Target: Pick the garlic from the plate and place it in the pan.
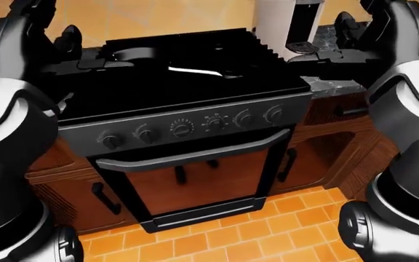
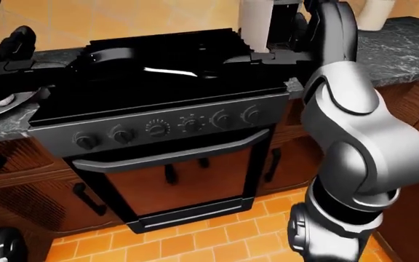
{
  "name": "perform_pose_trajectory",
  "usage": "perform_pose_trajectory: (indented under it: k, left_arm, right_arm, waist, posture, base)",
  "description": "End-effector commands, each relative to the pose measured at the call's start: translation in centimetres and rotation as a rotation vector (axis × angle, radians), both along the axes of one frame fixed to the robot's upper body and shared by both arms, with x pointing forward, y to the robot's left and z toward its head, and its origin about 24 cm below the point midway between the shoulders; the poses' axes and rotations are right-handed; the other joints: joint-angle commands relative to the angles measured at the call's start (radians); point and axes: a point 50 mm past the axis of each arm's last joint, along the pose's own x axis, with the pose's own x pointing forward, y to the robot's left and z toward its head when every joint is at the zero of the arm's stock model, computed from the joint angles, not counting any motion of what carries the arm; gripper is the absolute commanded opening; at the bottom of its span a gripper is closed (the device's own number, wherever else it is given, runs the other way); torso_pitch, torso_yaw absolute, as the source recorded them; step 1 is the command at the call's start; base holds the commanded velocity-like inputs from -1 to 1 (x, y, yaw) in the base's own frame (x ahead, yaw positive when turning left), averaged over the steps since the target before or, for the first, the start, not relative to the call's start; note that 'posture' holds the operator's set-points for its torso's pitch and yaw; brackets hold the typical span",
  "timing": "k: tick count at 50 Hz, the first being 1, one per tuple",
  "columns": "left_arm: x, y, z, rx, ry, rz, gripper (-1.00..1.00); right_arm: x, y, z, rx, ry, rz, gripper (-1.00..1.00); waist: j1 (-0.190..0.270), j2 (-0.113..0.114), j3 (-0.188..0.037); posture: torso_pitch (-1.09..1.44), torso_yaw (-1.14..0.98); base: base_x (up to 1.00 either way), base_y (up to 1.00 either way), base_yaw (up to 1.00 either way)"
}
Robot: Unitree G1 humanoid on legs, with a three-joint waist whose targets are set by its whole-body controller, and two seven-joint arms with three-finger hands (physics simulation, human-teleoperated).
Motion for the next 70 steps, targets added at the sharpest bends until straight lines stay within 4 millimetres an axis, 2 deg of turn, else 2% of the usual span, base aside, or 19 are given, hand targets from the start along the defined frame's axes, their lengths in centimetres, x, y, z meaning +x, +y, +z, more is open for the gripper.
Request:
perform_pose_trajectory:
  k: [1,2,5,13,16,19,29,31,33,34,41,44,46,47,49,54,56,58,70]
  left_arm:
    - [-0.37,0.33,0.94,-0.003,-0.055,0.017,1.00]
    - [-0.34,0.34,0.92,-0.003,-0.055,0.017,1.00]
    - [-0.38,0.34,0.94,-0.003,-0.055,0.018,1.00]
    - [-0.34,0.35,0.91,-0.002,-0.055,0.019,1.00]
    - [-0.31,0.35,0.87,-0.002,-0.054,0.019,1.00]
    - [-0.33,0.36,0.89,-0.002,-0.055,0.020,1.00]
    - [-0.31,0.41,0.84,-0.003,-0.054,0.020,1.00]
    - [-0.31,0.42,0.88,-0.003,-0.055,0.021,1.00]
    - [-0.31,0.43,0.90,-0.003,-0.055,0.021,1.00]
    - [-0.30,0.43,0.91,-0.004,-0.054,0.021,1.00]
    - [-0.43,0.41,0.99,-0.004,-0.055,0.021,1.00]
    - [-0.43,0.43,0.95,-0.004,-0.055,0.022,1.00]
    - [-0.40,0.45,0.93,-0.005,-0.055,0.022,1.00]
    - [-0.40,0.45,0.96,-0.005,-0.055,0.022,1.00]
    - [-0.42,0.50,1.02,-0.005,-0.057,0.023,1.00]
    - [-0.38,0.50,1.03,-0.005,-0.057,0.024,1.00]
    - [-0.35,0.53,0.96,-0.004,-0.057,0.023,1.00]
    - [-0.40,0.51,1.02,-0.004,-0.058,0.024,1.00]
    - [-0.45,0.51,1.04,-0.003,-0.058,0.024,1.00]
  right_arm:
    - [-0.45,0.26,1.03,-0.002,-0.057,0.012,1.00]
    - [-0.47,0.26,1.06,-0.002,-0.057,0.012,1.00]
    - [-0.47,0.27,1.03,-0.002,-0.057,0.013,1.00]
    - [-0.49,0.34,0.98,-0.008,-0.056,0.016,1.00]
    - [-0.51,0.30,1.00,-0.008,-0.056,0.015,1.00]
    - [-0.52,0.36,1.00,-0.009,-0.056,0.016,1.00]
    - [-0.47,0.30,1.00,-0.012,-0.055,0.009,1.00]
    - [-0.36,0.27,0.99,-0.010,-0.058,0.007,1.00]
    - [-0.39,0.27,1.06,-0.010,-0.061,0.006,1.00]
    - [-0.35,0.25,1.09,-0.008,-0.063,0.004,1.00]
    - [-0.47,0.13,1.27,0.006,-0.076,0.000,1.00]
    - [-0.51,0.15,1.26,0.008,-0.073,0.001,1.00]
    - [-0.58,0.17,1.31,0.008,-0.073,0.001,1.00]
    - [-0.52,0.14,1.28,0.009,-0.074,0.002,1.00]
    - [-0.51,0.19,1.30,0.008,-0.075,0.003,1.00]
    - [-0.53,0.18,1.31,0.007,-0.075,0.004,1.00]
    - [-0.52,0.18,1.30,0.007,-0.076,0.004,1.00]
    - [-0.55,0.18,1.31,0.006,-0.076,0.004,1.00]
    - [-0.65,0.28,1.36,0.005,-0.076,0.007,1.00]
  waist:
    - [0.000,0.013,-0.020]
    - [-0.002,0.051,-0.035]
    - [0.006,0.035,-0.019]
    - [0.024,-0.039,-0.018]
    - [0.031,-0.100,-0.032]
    - [0.030,-0.104,-0.020]
    - [0.031,-0.052,-0.035]
    - [0.031,-0.024,-0.039]
    - [0.025,0.052,-0.046]
    - [0.017,0.008,-0.021]
    - [0.007,-0.013,0.016]
    - [0.013,-0.033,-0.006]
    - [0.020,-0.101,-0.018]
    - [0.011,-0.063,-0.022]
    - [0.015,-0.088,-0.043]
    - [0.011,-0.049,-0.031]
    - [0.007,-0.015,-0.026]
    - [0.003,0.065,-0.046]
    - [0.012,-0.081,-0.026]
  posture:
    - [0.00,0.00]
    - [0.00,0.00]
    - [0.00,0.00]
    - [0.00,0.00]
    - [0.00,0.00]
    - [0.00,0.00]
    - [0.00,0.00]
    - [0.00,0.00]
    - [0.00,0.00]
    - [0.00,0.00]
    - [0.00,0.00]
    - [0.00,0.00]
    - [0.00,0.00]
    - [0.00,0.00]
    - [0.00,0.00]
    - [0.00,0.00]
    - [0.00,0.00]
    - [0.00,0.00]
    - [0.00,0.00]
  base:
    - [0.21,0.11,0.00]
    - [0.20,0.11,0.00]
    - [0.21,0.11,0.00]
    - [0.21,0.08,0.05]
    - [0.17,0.00,0.28]
    - [0.16,0.00,0.32]
    - [0.11,0.13,0.20]
    - [0.00,0.25,0.00]
    - [0.00,0.08,0.00]
    - [0.00,0.00,0.00]
    - [0.00,0.00,0.00]
    - [0.00,0.12,0.00]
    - [0.00,0.33,0.00]
    - [0.00,0.34,0.00]
    - [0.00,0.33,0.00]
    - [0.00,0.33,0.00]
    - [0.00,0.33,0.00]
    - [0.00,0.32,0.00]
    - [0.00,0.29,0.00]
